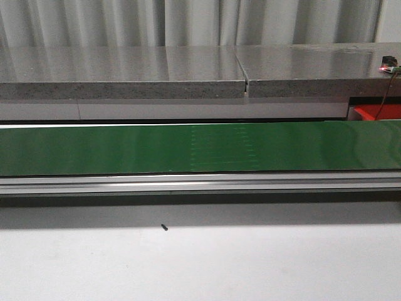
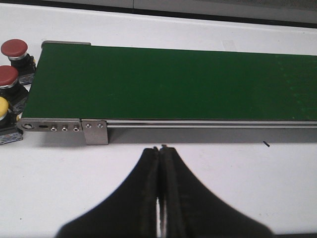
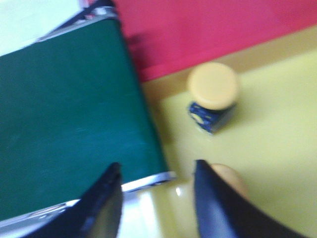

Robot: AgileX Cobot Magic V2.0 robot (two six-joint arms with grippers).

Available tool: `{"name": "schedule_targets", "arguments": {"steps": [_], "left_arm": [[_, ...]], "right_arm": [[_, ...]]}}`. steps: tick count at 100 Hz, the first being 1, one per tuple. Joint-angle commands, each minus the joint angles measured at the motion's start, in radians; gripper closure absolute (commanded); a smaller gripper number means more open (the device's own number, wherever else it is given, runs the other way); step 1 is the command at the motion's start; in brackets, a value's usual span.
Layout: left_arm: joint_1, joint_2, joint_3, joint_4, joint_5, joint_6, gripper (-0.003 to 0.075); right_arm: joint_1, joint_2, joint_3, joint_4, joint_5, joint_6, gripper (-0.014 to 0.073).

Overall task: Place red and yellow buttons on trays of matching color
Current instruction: 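Carry the yellow button into the yellow tray and open the right gripper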

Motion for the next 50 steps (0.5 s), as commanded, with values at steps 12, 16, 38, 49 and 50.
{"name": "schedule_targets", "arguments": {"steps": [12, 16, 38, 49, 50], "left_arm": [[-0.007, 0.010, -0.024, -0.013, -0.064, -0.004, 0.0741], [-0.007, 0.010, -0.024, -0.013, -0.064, -0.004, 0.0741], [-0.007, 0.010, -0.024, -0.013, -0.064, -0.004, 0.0741], [-0.007, 0.010, -0.024, -0.013, -0.064, -0.004, 0.0741], [-0.007, 0.010, -0.024, -0.013, -0.064, -0.004, 0.0741]], "right_arm": [[0.110, -0.108, -0.022, -0.050, -0.020, -0.011, 0.0631], [0.126, -0.124, -0.022, -0.054, -0.018, -0.011, 0.0664], [0.226, -0.193, -0.022, -0.064, -0.020, -0.011, 0.0660], [0.261, -0.232, -0.020, -0.067, -0.029, -0.011, 0.0660], [0.265, -0.234, -0.020, -0.067, -0.030, -0.011, 0.0660]]}}
